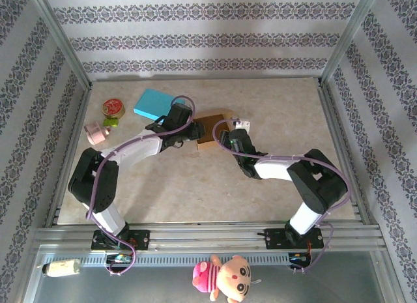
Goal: Fold the paper box
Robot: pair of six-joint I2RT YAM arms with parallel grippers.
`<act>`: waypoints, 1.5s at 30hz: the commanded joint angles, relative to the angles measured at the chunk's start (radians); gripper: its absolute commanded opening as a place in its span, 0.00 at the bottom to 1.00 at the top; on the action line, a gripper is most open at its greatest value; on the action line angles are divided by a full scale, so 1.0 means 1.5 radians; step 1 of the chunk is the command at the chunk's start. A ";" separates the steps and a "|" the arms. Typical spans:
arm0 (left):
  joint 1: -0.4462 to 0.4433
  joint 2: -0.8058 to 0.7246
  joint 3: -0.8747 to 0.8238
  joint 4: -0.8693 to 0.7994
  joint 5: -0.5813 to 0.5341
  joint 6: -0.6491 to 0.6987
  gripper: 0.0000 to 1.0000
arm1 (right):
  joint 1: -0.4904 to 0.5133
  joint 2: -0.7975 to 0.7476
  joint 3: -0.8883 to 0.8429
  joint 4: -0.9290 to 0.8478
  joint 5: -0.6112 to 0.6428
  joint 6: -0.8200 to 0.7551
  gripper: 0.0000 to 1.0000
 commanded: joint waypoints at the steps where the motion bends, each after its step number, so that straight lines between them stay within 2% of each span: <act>1: -0.018 -0.041 -0.018 0.032 -0.021 -0.007 0.55 | 0.008 -0.052 -0.022 -0.017 -0.021 -0.007 0.53; 5: -0.043 -0.106 -0.042 0.022 -0.035 -0.009 0.58 | 0.008 -0.157 -0.039 -0.081 -0.071 -0.024 0.61; 8: -0.079 -0.200 -0.064 0.003 -0.081 -0.009 0.57 | 0.005 -0.264 -0.024 -0.179 -0.146 -0.061 0.69; 10: -0.093 -0.261 -0.076 0.000 -0.113 -0.018 0.57 | 0.001 -0.321 0.011 -0.258 -0.160 -0.086 0.70; 12: -0.092 -0.301 -0.078 0.000 -0.140 -0.027 0.57 | -0.011 -0.335 0.074 -0.341 -0.162 -0.117 0.72; 14: -0.088 -0.313 -0.066 -0.004 -0.179 -0.019 0.57 | -0.040 -0.312 0.156 -0.411 -0.180 -0.130 0.72; 16: -0.061 -0.288 -0.032 -0.022 -0.200 -0.011 0.57 | -0.092 -0.245 0.267 -0.495 -0.215 -0.119 0.72; 20: 0.020 -0.188 0.037 -0.034 -0.096 -0.037 0.60 | -0.186 -0.057 0.502 -0.684 -0.356 -0.114 0.72; 22: 0.042 -0.125 0.089 -0.066 -0.047 -0.037 0.64 | -0.220 0.042 0.609 -0.768 -0.428 -0.111 0.71; 24: 0.053 -0.084 0.120 -0.085 -0.032 -0.045 0.66 | -0.236 0.107 0.671 -0.809 -0.486 -0.112 0.70; 26: 0.067 -0.053 0.112 -0.051 0.004 -0.081 0.67 | -0.239 0.154 0.710 -0.836 -0.525 -0.118 0.69; 29: 0.090 -0.014 0.093 0.016 0.071 -0.142 0.69 | -0.236 0.188 0.709 -0.847 -0.537 -0.123 0.61; 33: 0.092 0.044 0.114 0.044 0.145 -0.139 0.70 | -0.236 0.197 0.647 -0.810 -0.546 -0.110 0.48; 35: 0.092 0.071 0.113 0.065 0.176 -0.146 0.66 | -0.235 0.198 0.608 -0.780 -0.545 -0.100 0.42; 38: 0.093 0.095 0.104 0.062 0.157 -0.149 0.45 | -0.235 0.197 0.559 -0.744 -0.527 -0.075 0.34; 43: 0.094 0.119 0.080 0.075 0.128 -0.142 0.27 | -0.224 0.194 0.515 -0.725 -0.482 -0.069 0.37; 45: 0.097 0.123 0.069 0.086 0.124 -0.143 0.24 | -0.222 0.188 0.512 -0.726 -0.485 -0.072 0.40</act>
